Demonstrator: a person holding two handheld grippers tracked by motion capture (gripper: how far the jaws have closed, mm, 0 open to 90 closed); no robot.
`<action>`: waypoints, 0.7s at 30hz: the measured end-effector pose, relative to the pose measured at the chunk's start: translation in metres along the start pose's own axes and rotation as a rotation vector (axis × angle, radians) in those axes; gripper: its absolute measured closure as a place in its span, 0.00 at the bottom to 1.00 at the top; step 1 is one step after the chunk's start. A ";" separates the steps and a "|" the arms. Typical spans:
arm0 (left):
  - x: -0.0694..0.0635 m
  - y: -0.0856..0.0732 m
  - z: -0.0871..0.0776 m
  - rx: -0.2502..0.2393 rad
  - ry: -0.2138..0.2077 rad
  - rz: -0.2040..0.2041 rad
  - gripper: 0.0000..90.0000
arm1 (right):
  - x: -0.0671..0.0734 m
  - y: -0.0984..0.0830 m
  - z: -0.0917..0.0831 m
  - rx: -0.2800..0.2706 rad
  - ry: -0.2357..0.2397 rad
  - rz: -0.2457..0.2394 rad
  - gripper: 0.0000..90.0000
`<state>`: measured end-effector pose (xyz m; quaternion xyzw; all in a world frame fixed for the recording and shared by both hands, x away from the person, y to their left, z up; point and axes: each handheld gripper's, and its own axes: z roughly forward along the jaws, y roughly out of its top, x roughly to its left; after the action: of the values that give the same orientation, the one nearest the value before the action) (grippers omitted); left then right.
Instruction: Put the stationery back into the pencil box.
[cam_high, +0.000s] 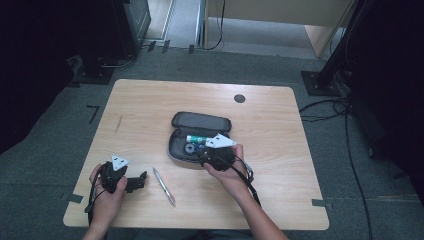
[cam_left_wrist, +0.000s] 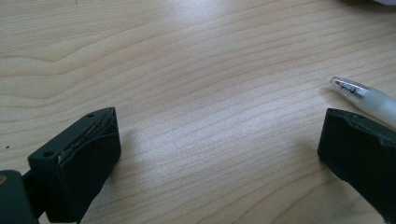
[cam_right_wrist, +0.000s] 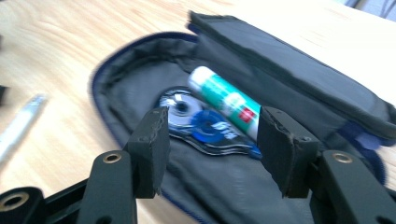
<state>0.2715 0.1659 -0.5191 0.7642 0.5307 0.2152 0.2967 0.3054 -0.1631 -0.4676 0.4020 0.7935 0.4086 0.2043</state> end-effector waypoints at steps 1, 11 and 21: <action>0.000 0.000 0.000 0.000 0.000 0.000 0.00 | 0.003 0.000 -0.002 -0.002 0.008 0.001 0.51; 0.000 0.000 0.000 0.000 0.000 0.001 0.00 | 0.033 -0.004 -0.006 -0.016 0.081 0.018 0.59; 0.000 0.000 0.000 -0.001 -0.001 -0.001 0.00 | 0.065 -0.012 0.006 0.028 0.094 -0.034 0.65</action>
<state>0.2715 0.1660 -0.5191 0.7639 0.5310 0.2147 0.2974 0.2649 -0.1121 -0.4805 0.3717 0.8146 0.4125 0.1680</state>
